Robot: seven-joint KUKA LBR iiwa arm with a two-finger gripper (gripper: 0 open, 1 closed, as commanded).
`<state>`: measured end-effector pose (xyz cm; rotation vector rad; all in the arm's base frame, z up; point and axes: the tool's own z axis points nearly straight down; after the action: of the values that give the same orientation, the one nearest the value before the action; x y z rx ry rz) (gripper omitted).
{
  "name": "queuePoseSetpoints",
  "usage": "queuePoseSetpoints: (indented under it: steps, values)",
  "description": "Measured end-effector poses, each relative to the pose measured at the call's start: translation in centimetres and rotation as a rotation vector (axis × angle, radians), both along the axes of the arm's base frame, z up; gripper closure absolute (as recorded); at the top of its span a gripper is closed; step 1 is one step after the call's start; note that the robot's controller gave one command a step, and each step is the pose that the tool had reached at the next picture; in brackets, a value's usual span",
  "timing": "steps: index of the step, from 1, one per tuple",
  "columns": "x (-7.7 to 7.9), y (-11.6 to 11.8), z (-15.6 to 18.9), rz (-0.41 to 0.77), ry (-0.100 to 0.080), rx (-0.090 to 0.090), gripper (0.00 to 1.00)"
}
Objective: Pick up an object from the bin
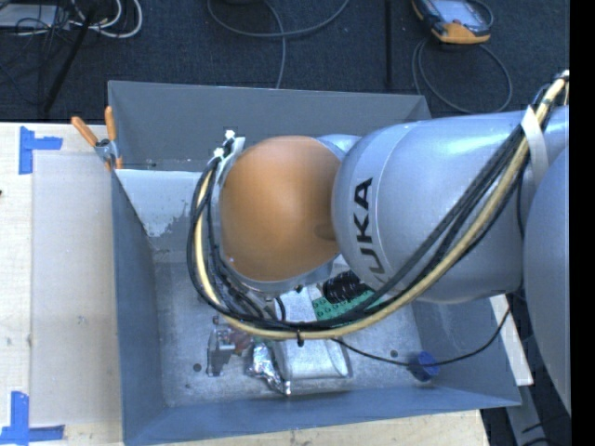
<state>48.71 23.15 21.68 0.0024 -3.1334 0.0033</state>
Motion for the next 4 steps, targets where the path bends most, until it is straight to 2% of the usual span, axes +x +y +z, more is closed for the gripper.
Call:
queuePoseSetpoints:
  steps: [1,2,3,4]
  values:
    - [0.6,-6.3,-10.6,0.163,0.002,0.000,0.00]
    - [0.1,0.1,-11.9,0.142,-0.006,0.005,0.00]
    - [1.5,-7.8,-9.3,0.206,-0.008,-0.001,0.00]
    - [1.8,-9.2,-14.6,0.131,-0.016,0.007,0.00]
